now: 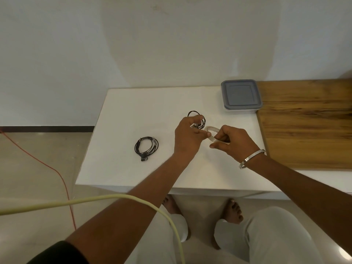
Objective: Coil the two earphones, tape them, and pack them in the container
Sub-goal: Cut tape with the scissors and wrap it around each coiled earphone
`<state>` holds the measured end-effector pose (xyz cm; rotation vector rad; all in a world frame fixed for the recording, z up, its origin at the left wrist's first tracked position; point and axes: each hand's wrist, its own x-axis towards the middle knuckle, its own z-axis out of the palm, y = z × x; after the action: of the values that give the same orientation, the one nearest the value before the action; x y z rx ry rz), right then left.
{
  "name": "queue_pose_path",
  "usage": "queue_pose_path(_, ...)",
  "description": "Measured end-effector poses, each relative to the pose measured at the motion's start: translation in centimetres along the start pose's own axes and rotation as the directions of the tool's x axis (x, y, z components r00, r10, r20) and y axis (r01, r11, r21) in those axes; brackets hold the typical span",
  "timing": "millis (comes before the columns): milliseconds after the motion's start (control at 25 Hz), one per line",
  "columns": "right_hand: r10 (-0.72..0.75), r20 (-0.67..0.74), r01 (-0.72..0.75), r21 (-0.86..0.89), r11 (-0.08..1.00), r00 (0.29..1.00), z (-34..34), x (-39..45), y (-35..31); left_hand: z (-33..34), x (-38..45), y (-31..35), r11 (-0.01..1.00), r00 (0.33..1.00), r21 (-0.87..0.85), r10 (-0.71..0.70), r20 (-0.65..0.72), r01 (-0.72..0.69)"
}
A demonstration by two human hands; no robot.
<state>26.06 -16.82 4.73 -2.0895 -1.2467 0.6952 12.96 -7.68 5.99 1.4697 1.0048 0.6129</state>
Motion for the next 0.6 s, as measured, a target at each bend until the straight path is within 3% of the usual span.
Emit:
queue_pose_path(400, -0.049, -0.011, 0.046, -0.175, 0.983, 0.999, 0.64, -0.03, 0.76, 0.55, -0.36, -0.10, 0.997, 0.997, -0.008, -0.075, 0.001, 0.075)
queue_pose_path(600, -0.083, -0.010, 0.074, -0.354, 0.932, 0.997, 0.49, -0.25, 0.81, 0.94, -0.77, -0.30, 0.949, 0.964, -0.172, -0.267, 0.005, 0.264)
